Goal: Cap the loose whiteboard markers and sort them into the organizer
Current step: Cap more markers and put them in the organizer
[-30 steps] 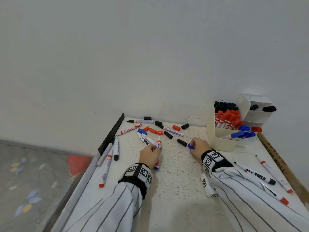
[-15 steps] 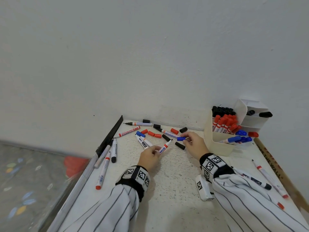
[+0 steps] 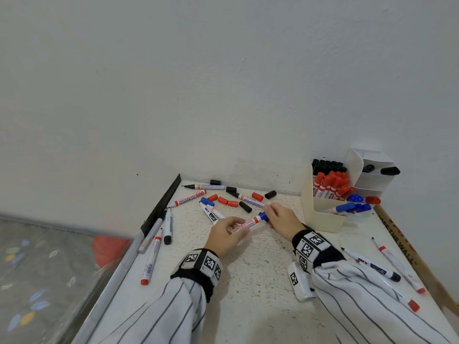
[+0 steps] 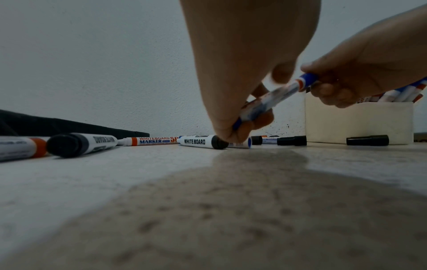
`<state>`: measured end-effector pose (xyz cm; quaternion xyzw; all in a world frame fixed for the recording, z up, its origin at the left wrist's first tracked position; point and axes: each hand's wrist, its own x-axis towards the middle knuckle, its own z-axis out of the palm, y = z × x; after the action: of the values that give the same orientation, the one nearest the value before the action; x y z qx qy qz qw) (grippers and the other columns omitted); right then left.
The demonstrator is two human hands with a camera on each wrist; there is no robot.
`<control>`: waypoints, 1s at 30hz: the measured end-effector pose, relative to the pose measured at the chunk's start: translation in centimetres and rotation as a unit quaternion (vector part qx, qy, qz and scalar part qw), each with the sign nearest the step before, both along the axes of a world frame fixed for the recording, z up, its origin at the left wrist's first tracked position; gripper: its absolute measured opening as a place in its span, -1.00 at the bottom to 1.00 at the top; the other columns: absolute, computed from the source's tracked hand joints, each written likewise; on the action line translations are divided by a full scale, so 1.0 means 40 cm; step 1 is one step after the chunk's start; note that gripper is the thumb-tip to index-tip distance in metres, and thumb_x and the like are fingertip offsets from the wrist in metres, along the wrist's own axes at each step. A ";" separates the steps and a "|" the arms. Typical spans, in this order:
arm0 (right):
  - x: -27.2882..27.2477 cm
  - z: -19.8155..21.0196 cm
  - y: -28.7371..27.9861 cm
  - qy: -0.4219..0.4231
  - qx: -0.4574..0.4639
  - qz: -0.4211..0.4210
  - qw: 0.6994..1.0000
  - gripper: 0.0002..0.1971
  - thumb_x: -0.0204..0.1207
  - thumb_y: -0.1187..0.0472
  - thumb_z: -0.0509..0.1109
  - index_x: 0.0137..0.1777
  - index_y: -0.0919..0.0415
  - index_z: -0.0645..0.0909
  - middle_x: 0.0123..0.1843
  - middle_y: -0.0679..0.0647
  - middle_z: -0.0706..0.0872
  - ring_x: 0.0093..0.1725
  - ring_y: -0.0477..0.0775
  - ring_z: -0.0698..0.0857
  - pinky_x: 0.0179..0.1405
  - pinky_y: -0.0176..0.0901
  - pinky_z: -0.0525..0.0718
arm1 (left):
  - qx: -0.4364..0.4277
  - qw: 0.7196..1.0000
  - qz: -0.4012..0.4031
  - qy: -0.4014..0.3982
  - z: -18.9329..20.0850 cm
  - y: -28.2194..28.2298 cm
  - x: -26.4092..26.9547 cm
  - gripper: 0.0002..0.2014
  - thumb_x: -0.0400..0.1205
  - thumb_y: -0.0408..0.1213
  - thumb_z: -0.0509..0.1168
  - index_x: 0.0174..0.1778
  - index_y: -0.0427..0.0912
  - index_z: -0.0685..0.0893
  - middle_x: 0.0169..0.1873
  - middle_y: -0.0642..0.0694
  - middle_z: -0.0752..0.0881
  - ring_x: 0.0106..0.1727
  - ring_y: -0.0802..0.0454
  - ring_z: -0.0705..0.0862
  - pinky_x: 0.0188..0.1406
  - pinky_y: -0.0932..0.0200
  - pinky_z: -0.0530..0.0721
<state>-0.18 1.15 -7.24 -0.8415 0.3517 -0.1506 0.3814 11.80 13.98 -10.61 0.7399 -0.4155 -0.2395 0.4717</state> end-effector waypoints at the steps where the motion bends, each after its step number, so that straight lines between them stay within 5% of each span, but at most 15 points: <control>1: 0.002 0.003 0.003 0.025 -0.008 -0.008 1.000 -0.62 0.68 0.04 0.09 -0.40 0.09 0.39 -0.44 0.00 0.41 -0.44 -0.07 0.37 -0.43 -0.25 0.30 | -0.007 1.000 -0.004 0.001 -0.002 0.001 0.001 -0.81 0.53 -0.19 0.42 0.05 0.00 0.65 -0.15 0.03 0.59 -0.15 0.11 0.57 -0.11 0.24 0.59; 6: 0.008 0.008 0.015 0.053 -0.023 -0.058 0.997 -0.50 0.72 0.01 -0.05 -0.48 0.13 0.28 -0.48 0.02 0.31 -0.46 -0.04 0.30 -0.45 -0.19 0.23 | -0.030 0.999 -0.013 -0.031 -0.004 -0.002 0.001 -0.82 0.52 -0.20 0.43 0.01 -0.12 0.76 -0.26 0.09 0.68 -0.18 0.21 0.61 -0.13 0.36 0.56; 9: 0.017 0.007 0.022 0.038 -0.025 -0.066 0.997 -0.52 0.72 0.10 -0.06 -0.48 0.14 0.28 -0.48 0.04 0.32 -0.46 -0.04 0.31 -0.48 -0.19 0.24 | -0.024 0.999 -0.043 -0.024 -0.002 -0.002 -0.002 -0.81 0.62 -0.19 0.31 0.03 -0.17 0.77 -0.45 0.10 0.63 -0.42 0.33 0.54 -0.31 0.42 0.49; 14: 0.018 0.016 0.031 -0.029 -0.033 -0.028 0.999 -0.55 0.71 0.18 0.01 -0.48 0.14 0.25 -0.50 0.02 0.27 -0.49 -0.05 0.25 -0.55 -0.32 0.20 | 0.013 0.979 -0.087 0.185 0.008 0.003 -0.007 -0.74 0.69 -0.13 0.17 -0.07 -0.15 0.73 -0.55 0.03 0.50 -0.72 0.24 0.27 -0.76 0.37 0.27; 20: 0.001 0.026 0.032 -0.092 -0.079 0.037 0.992 -0.54 0.70 0.26 0.06 -0.51 0.09 0.27 -0.55 -0.02 0.26 -0.52 -0.07 0.24 -0.54 -0.32 0.26 | 0.043 0.938 -0.122 0.321 0.025 0.013 -0.013 -0.66 0.70 -0.03 0.09 -0.19 -0.13 0.66 -0.68 0.09 0.39 -0.75 0.23 0.19 -0.76 0.48 0.15; 27: -0.017 0.017 0.018 -0.093 -0.051 0.048 0.993 -0.62 0.65 0.14 0.21 -0.44 0.06 0.32 -0.47 0.03 0.37 -0.45 -0.05 0.32 -0.44 -0.35 0.33 | 0.027 0.971 -0.093 0.217 0.019 -0.001 -0.021 -0.72 0.69 -0.08 0.16 -0.09 -0.16 0.70 -0.46 0.01 0.58 -0.59 0.20 0.40 -0.61 0.39 0.37; 30: -0.036 0.027 0.001 -0.101 -0.055 0.015 0.993 -0.72 0.57 0.08 0.32 -0.38 0.02 0.43 -0.40 0.11 0.51 -0.41 -0.01 0.43 -0.37 -0.29 0.41 | 0.089 0.991 -0.090 -0.037 0.018 -0.001 -0.027 -0.63 0.75 -0.10 0.01 0.00 -0.25 0.65 -0.21 -0.09 0.64 -0.20 0.05 0.55 -0.17 0.27 0.49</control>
<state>-1.61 1.18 -6.16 -0.8469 0.2898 -0.2486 0.3701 10.72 13.94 -9.87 0.7470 -0.4742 -0.2894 0.3653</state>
